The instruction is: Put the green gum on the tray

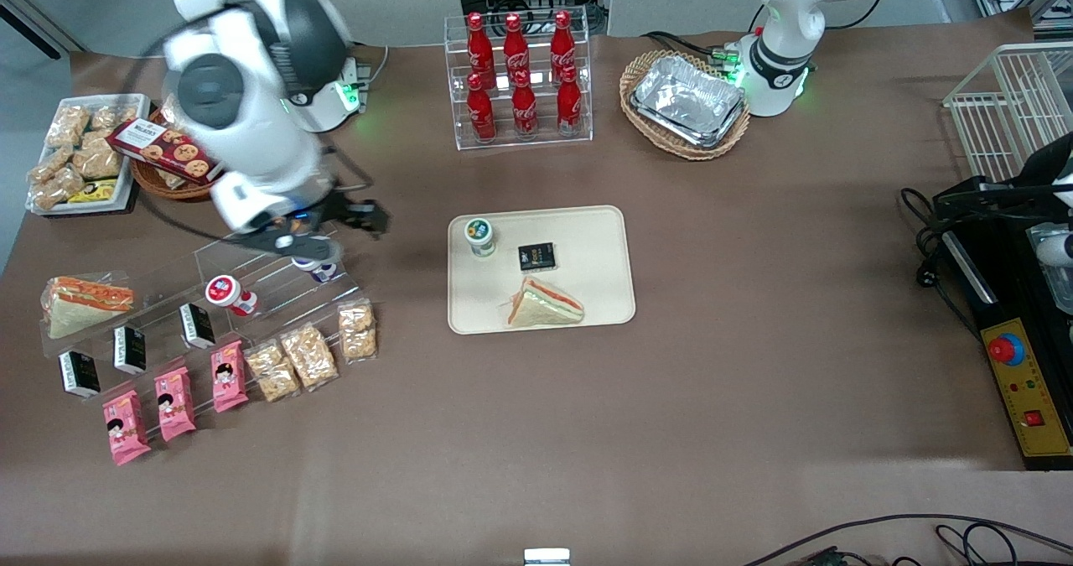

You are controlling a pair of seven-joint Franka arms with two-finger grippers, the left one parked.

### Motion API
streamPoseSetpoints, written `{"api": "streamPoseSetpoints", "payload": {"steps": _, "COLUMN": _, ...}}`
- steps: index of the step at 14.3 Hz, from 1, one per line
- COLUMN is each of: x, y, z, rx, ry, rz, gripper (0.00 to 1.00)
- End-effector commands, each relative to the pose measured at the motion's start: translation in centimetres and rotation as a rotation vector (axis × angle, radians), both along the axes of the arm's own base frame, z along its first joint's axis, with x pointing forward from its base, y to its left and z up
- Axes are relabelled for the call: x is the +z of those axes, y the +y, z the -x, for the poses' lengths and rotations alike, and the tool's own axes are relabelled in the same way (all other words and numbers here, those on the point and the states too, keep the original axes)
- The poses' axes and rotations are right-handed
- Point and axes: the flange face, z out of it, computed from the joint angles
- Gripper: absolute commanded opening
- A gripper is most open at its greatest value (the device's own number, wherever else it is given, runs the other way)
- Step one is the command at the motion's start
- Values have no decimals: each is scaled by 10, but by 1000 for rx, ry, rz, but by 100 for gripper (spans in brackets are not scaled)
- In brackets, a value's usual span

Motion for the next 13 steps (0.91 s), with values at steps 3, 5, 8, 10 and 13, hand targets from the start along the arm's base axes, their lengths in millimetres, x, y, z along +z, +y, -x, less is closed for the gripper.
{"api": "streamPoseSetpoints", "payload": {"steps": 3, "x": 46, "y": -119, "z": -25, "rx": 169, "ry": 26, "rz": -48, "gripper": 99}}
{"api": "streamPoseSetpoints", "payload": {"steps": 5, "x": 55, "y": -160, "z": -26, "rx": 199, "ry": 14, "rz": -53, "gripper": 99}}
{"api": "streamPoseSetpoints", "payload": {"steps": 8, "x": 67, "y": -214, "z": -33, "rx": 189, "ry": -18, "rz": -57, "gripper": 99}}
{"api": "streamPoseSetpoints", "payload": {"steps": 10, "x": 72, "y": -237, "z": -33, "rx": 150, "ry": -30, "rz": -54, "gripper": 99}}
{"api": "streamPoseSetpoints", "payload": {"steps": 13, "x": 72, "y": -253, "z": -30, "rx": 141, "ry": -25, "rz": -62, "gripper": 99}}
